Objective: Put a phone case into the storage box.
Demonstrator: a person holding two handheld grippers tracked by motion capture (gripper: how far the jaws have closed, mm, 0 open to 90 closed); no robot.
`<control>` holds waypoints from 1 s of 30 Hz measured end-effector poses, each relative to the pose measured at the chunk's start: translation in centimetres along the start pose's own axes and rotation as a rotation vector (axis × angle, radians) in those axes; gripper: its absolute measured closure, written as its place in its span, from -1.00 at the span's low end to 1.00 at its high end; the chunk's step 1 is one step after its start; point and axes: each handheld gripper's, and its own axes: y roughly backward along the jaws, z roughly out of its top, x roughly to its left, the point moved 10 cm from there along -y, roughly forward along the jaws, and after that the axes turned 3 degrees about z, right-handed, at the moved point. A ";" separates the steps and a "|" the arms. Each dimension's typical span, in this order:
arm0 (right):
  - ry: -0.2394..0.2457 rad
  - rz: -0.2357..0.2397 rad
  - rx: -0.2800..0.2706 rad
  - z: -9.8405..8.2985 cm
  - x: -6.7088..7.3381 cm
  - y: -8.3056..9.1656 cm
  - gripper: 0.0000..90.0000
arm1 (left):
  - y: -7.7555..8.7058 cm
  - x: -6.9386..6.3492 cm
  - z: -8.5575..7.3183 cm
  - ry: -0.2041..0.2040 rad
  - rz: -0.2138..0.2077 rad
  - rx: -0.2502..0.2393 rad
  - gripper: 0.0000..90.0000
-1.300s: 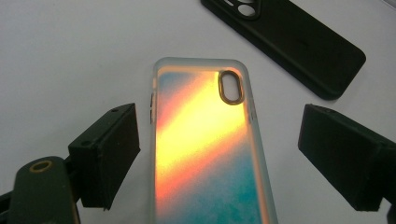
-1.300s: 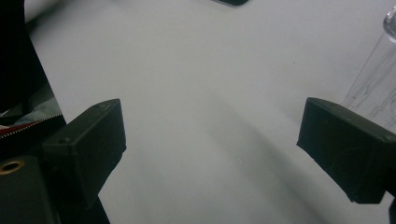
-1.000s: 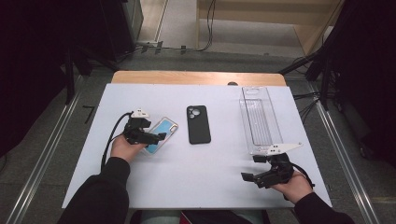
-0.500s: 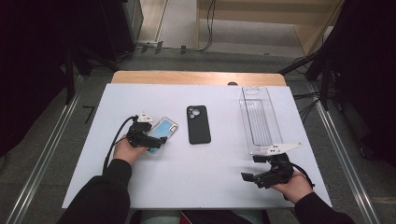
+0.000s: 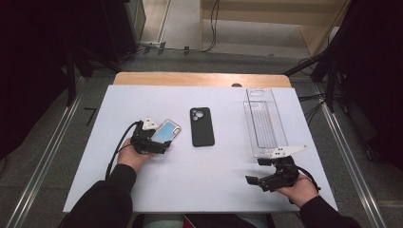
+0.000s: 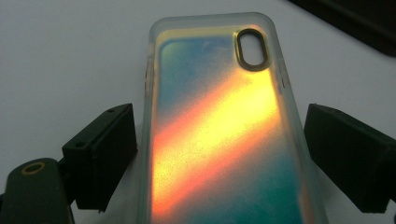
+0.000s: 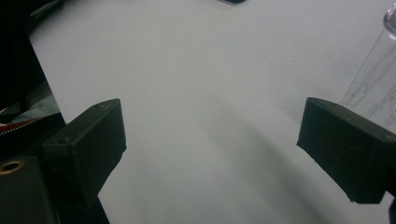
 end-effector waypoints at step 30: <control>0.045 0.018 -0.108 1.3 0.5 0.4 -0.86 | 2.6 -0.7 1.6 0.088 -0.086 0.001 -0.62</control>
